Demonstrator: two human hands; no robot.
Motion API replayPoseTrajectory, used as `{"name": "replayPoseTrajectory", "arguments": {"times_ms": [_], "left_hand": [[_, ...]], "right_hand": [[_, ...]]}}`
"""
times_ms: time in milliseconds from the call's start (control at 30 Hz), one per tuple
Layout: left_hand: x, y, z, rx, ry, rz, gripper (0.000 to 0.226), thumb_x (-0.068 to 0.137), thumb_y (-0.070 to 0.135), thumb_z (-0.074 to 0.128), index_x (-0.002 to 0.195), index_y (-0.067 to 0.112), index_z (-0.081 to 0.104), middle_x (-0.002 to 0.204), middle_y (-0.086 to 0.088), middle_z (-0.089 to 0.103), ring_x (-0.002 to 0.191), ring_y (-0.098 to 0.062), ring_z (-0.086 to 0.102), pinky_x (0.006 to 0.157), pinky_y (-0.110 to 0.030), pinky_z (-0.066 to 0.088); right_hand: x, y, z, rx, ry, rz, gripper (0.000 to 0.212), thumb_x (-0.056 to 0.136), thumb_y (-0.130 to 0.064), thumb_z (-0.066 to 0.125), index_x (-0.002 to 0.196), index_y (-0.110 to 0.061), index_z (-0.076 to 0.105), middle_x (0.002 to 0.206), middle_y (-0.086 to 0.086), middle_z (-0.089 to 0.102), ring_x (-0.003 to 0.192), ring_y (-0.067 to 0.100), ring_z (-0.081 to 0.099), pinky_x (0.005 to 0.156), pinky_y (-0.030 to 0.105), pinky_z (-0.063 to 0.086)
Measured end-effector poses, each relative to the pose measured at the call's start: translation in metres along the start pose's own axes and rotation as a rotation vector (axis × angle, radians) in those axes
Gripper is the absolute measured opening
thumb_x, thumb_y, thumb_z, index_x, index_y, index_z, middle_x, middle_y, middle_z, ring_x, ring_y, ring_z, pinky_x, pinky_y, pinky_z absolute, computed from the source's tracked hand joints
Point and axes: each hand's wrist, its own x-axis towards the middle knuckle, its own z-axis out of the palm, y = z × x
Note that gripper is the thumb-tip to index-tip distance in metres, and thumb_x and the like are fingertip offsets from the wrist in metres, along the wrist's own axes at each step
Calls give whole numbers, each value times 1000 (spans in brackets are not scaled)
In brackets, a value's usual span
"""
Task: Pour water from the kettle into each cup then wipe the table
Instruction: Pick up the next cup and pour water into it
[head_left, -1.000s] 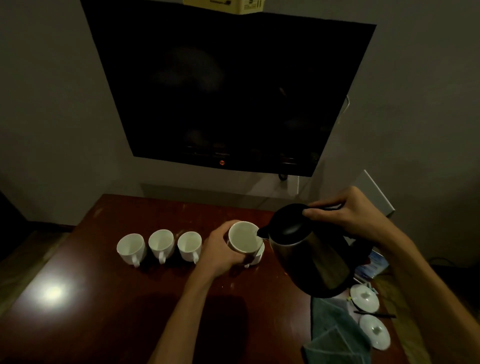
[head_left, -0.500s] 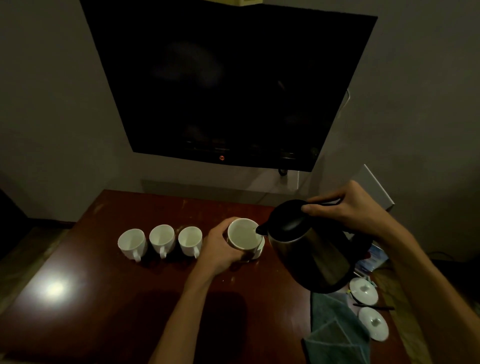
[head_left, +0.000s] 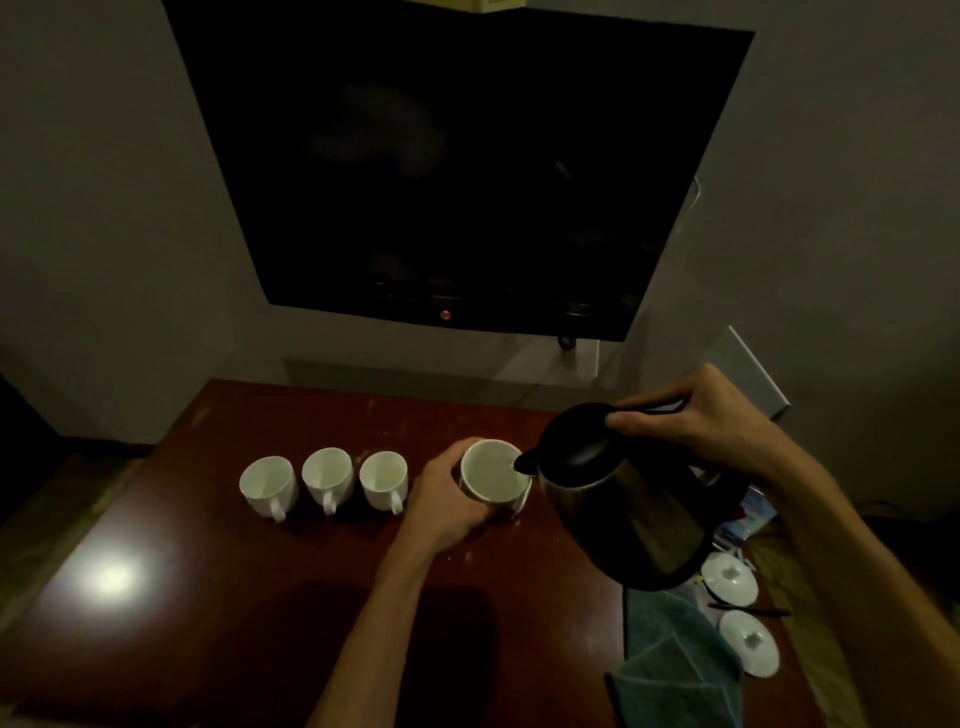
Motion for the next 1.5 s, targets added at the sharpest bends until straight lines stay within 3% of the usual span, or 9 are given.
{"name": "replayPoseTrajectory", "arguments": {"times_ms": [100,267,400,500,733,867,1067,1300,1500], "left_hand": [[2,-4,1,2,0,4,73,57,22,94,120,36,60,113,16,67,108,0,61,91,-29,53],[-1,-4,3,-1,-2,-8,73,57,22,95,120,36,60,112,17,68,106,1,61,87,-23,51],[-1,-3,3,15,-6,7,71,59,20,94,117,40,59,112,17,66,106,2,60,89,-23,52],[-2,-3,2,14,1,10,70,59,23,94,119,37,60,111,18,67,104,6,60,87,-20,51],[-3,-2,1,20,-8,-3,69,63,14,92,112,44,54,108,22,63,105,6,57,80,-12,45],[-2,-3,0,24,-6,-1,71,63,13,92,111,47,53,111,21,62,106,6,57,84,-14,46],[-1,-3,0,15,-14,2,70,62,13,92,113,44,55,111,19,64,107,3,59,77,-12,48],[-2,-1,1,26,1,9,64,62,15,92,107,48,58,104,26,67,103,9,59,74,-8,48],[-2,4,2,-25,15,-15,67,59,12,93,104,47,58,100,24,66,94,18,57,68,-6,48]], "right_hand": [[-1,0,1,18,4,-4,29,70,-49,75,93,-31,80,91,-10,80,86,9,75,87,46,61],[-2,1,2,37,4,-4,27,69,-49,76,91,-33,79,86,-13,79,80,5,74,72,28,58],[-2,4,2,38,10,1,29,69,-48,76,92,-32,80,89,-14,79,84,4,74,77,28,59],[-2,5,3,37,0,15,31,68,-49,76,92,-30,80,87,-14,79,79,3,74,70,23,56],[-3,7,4,47,-2,9,31,69,-46,76,94,-27,80,89,-14,79,85,4,75,79,27,58],[-2,9,5,38,-1,6,31,72,-43,77,96,-23,81,90,-16,79,85,2,74,76,23,56],[0,9,4,34,-16,8,32,72,-44,76,97,-23,80,90,-16,79,84,2,74,71,20,55],[1,7,3,28,1,24,32,69,-48,76,93,-28,81,89,-12,80,84,6,74,79,31,60],[3,5,2,14,13,25,29,73,-45,78,95,-25,81,86,-11,80,78,6,73,71,28,56]]}}
